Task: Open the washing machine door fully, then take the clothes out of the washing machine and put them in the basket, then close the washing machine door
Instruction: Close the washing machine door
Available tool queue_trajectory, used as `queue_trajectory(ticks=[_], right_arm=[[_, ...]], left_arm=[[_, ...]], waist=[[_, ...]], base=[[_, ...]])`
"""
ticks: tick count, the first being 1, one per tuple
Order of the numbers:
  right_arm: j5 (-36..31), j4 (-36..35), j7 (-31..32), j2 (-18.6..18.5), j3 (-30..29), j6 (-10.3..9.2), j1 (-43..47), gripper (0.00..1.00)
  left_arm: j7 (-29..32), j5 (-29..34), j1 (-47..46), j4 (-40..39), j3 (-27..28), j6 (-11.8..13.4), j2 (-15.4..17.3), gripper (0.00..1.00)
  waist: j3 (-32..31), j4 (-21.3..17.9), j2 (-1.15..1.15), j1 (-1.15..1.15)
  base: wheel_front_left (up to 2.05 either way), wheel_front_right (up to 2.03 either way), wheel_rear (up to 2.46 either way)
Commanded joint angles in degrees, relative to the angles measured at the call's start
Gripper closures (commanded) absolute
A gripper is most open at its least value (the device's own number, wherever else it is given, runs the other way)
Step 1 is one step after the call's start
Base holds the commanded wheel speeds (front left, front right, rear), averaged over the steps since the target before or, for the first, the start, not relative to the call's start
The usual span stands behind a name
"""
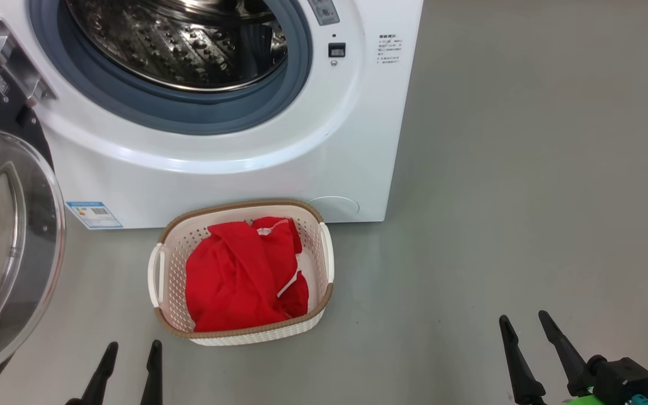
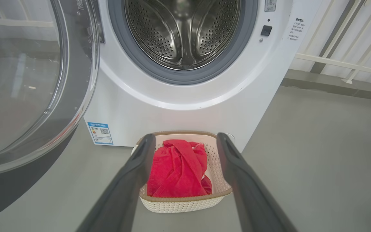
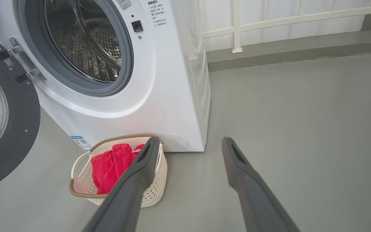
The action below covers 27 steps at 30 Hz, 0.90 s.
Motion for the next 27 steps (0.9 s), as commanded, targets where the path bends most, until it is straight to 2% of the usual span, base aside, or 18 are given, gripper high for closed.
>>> queue_trajectory(ticks=[1,15,23,27], right_arm=[[-0.6,-1.5,-0.4,-0.7,1.5,0.19,-2.1,0.0],[-0.9,-1.4,-0.4,-0.7,2.0,0.19,-2.5,0.0],[-1.2,-1.0,-0.4,-0.7,2.3,0.19,-2.1,0.0],[-1.5,-0.6,-0.4,-0.7,2.7,0.19,-1.7,0.0]], left_arm=[[-0.5,-0.2,-2.2,-1.6,1.7,0.0,1.0,0.0],[-0.5,-0.7,-2.7,-1.0,1.7,0.0,0.4,0.0],[-0.5,-1.1,-2.6,0.4,1.9,0.0,-0.7,0.0],[-0.5,-1.3,-2.3,1.4,1.9,0.0,-1.4,0.0]], waist=[[0.1,0.1,0.0,0.0],[0.0,1.5,0.0,0.0],[-0.8,5.3,0.0,0.0],[-1.5,8.6,0.0,0.0]], base=[[0.0,0.0,0.0],[0.0,0.0,0.0],[0.0,0.0,0.0],[0.0,0.0,0.0]])
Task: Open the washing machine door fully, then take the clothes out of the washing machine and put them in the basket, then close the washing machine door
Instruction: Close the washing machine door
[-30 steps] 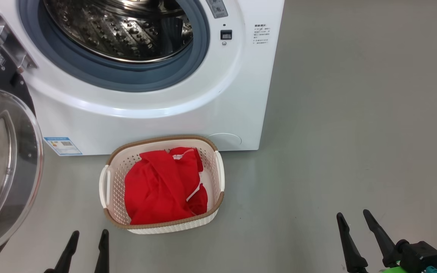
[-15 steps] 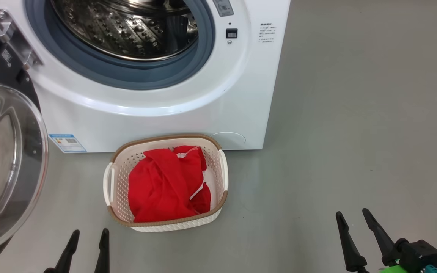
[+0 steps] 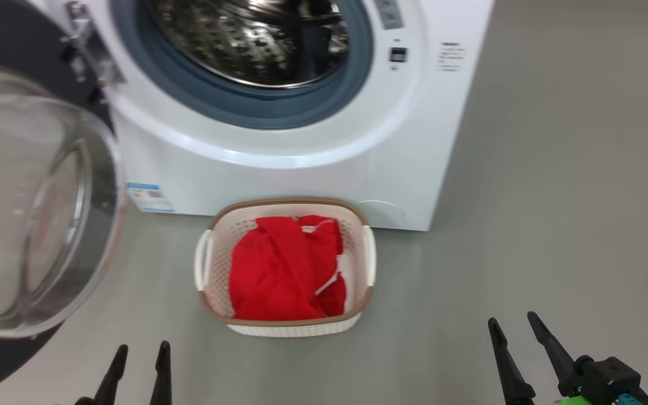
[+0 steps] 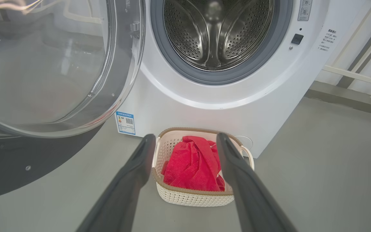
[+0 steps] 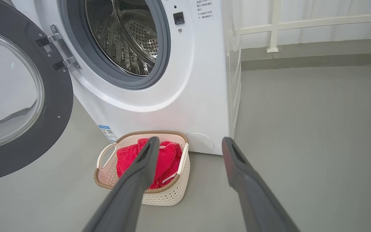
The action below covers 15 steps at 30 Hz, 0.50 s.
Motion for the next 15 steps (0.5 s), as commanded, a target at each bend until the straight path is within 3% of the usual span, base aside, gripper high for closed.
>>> queue_trajectory(ticks=[1,15], right_arm=[[-0.3,-0.9,-0.4,-0.7,1.6,0.19,-1.1,0.0],[-0.5,0.7,-0.4,-0.7,3.9,0.19,0.0,0.0]], left_arm=[[-0.5,-0.6,-1.0,-0.8,1.8,0.0,0.3,0.0],[-0.5,-2.4,1.9,1.2,1.1,0.0,-0.3,0.0]], waist=[[-1.0,3.3,0.0,0.0],[-4.4,16.3,0.0,0.0]], base=[[0.0,0.0,0.0],[0.0,0.0,0.0]])
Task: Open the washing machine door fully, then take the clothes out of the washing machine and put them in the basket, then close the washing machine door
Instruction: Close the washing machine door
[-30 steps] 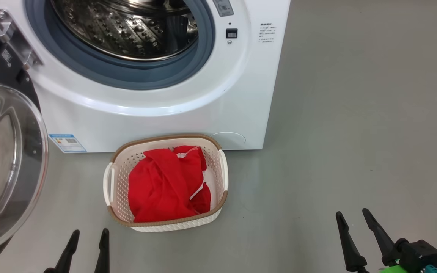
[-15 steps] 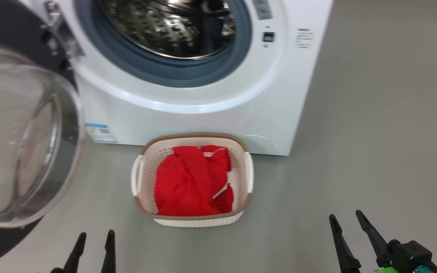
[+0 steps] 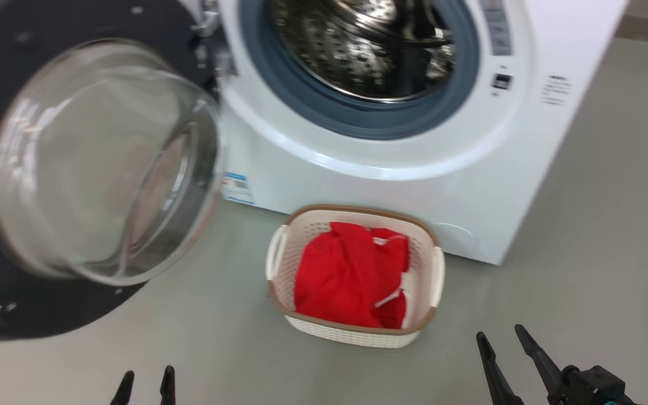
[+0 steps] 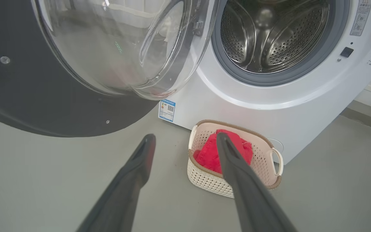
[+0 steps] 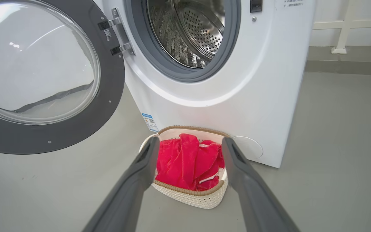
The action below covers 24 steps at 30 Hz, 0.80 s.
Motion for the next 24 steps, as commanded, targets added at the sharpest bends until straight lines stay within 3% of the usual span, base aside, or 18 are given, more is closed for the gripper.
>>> queue_trajectory(ticks=[1,24], right_arm=[[-0.1,-1.0,-0.4,-0.7,1.8,0.19,-0.7,0.0],[0.7,2.7,-0.4,-1.9,9.5,0.19,-7.1,0.0]], left_arm=[[-0.5,-0.5,-0.6,-0.9,1.7,0.0,0.3,0.0],[-0.5,-6.0,1.2,-4.2,5.0,1.7,0.2,0.0]], waist=[[-1.7,4.6,0.0,0.0],[-0.4,7.2,0.0,0.0]], base=[[0.0,0.0,0.0],[0.0,0.0,0.0]])
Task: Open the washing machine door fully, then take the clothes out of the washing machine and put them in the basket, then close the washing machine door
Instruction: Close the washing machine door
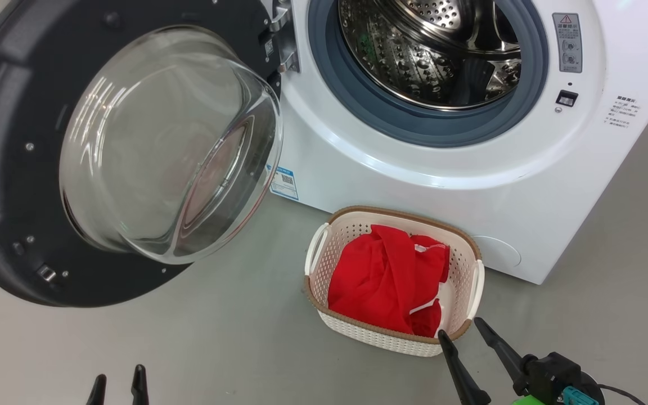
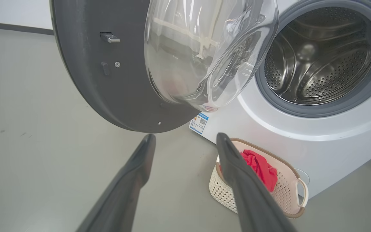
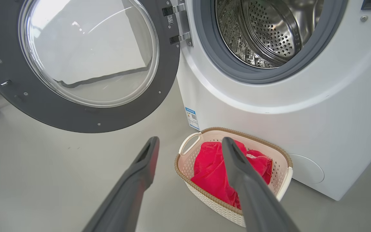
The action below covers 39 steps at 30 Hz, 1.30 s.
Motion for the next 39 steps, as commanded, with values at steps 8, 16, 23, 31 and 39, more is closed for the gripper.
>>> queue_trajectory(ticks=[8,16,23,31,39], right_arm=[[0.6,-1.1,-0.4,-0.2,0.6,0.19,-1.4,0.0],[0.2,-1.8,-0.4,0.2,-1.1,0.19,-0.9,0.0],[-0.3,-2.7,-0.4,0.5,-2.6,0.19,-0.3,0.0],[-0.6,-3.7,-0.4,0.7,-4.2,0.19,0.8,0.0],[-0.8,-4.6,-0.4,0.7,-4.9,0.19,1.7,0.0]], left_arm=[[-0.5,-3.6,-4.1,-7.4,5.6,-0.5,0.3,1.0],[-0.5,0.7,-15.4,-20.5,15.5,-1.4,1.8,1.0],[-0.5,-5.6,-27.5,-19.1,18.4,-1.4,13.5,1.0],[0.9,-21.6,-37.8,3.7,18.7,-1.4,25.1,1.0],[13.5,-36.1,-43.1,22.9,12.6,-1.4,33.2,1.0]], waist=[[-0.1,-0.2,0.0,0.0],[0.2,-0.4,0.0,0.0],[0.7,-0.4,0.0,0.0],[0.7,-0.6,0.0,0.0],[0.8,-1.0,0.0,0.0]], base=[[0.0,0.0,0.0],[0.0,0.0,0.0],[0.0,0.0,0.0],[0.0,0.0,0.0],[0.0,0.0,0.0]])
